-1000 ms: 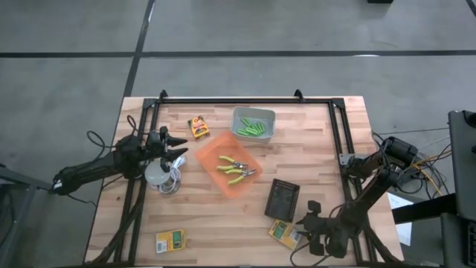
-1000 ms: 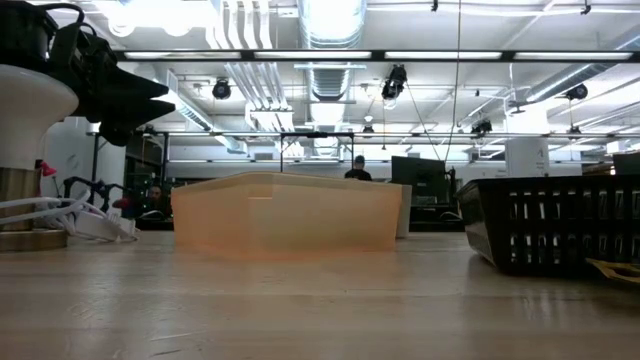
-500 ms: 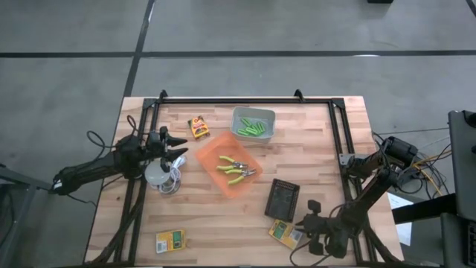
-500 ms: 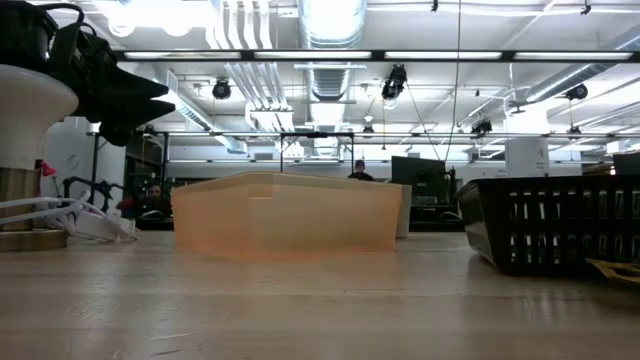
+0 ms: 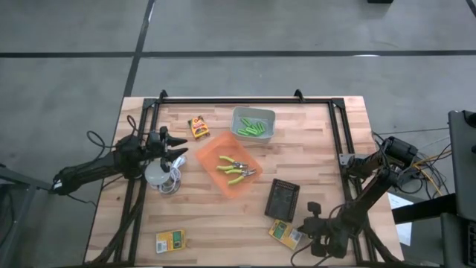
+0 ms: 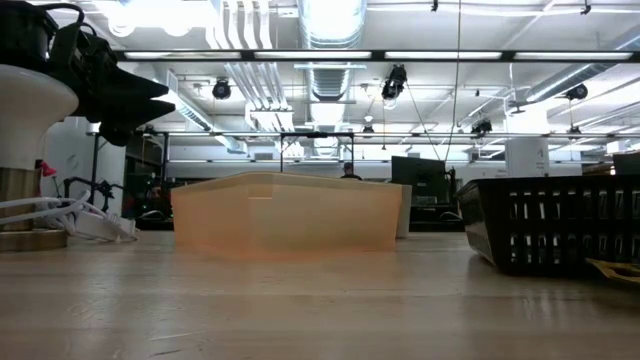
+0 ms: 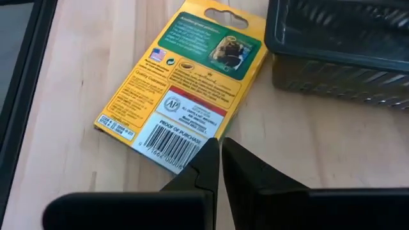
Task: Pick & Place School Supplies
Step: Put the yellow crayon box into the black bin
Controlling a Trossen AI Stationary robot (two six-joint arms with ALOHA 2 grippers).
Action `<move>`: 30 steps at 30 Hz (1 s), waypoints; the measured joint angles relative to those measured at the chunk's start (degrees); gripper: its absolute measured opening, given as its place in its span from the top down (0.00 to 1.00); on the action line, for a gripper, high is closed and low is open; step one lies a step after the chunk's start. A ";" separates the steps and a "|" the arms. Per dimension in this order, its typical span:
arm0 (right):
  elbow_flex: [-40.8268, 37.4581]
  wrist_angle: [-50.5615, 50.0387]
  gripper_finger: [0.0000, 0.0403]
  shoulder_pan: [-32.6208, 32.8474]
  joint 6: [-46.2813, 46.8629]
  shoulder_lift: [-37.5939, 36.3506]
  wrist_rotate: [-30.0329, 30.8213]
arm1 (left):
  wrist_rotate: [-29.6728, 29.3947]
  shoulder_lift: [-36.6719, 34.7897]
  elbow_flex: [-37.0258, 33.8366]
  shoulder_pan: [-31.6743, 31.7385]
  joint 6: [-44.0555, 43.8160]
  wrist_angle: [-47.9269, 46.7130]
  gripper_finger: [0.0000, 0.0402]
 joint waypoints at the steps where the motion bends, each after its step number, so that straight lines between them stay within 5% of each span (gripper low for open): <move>1: 0.00 -0.01 0.96 -0.02 0.23 0.00 0.00 | 0.00 0.00 0.00 0.01 0.00 -0.01 0.53; 15: 0.00 -1.19 0.96 -0.79 8.64 0.31 -6.44 | 0.00 0.00 0.00 -0.01 0.00 -0.01 0.53; 30: 0.00 12.17 0.96 -1.43 -3.06 0.46 -10.67 | 0.00 0.01 0.00 -0.01 0.00 -0.02 0.53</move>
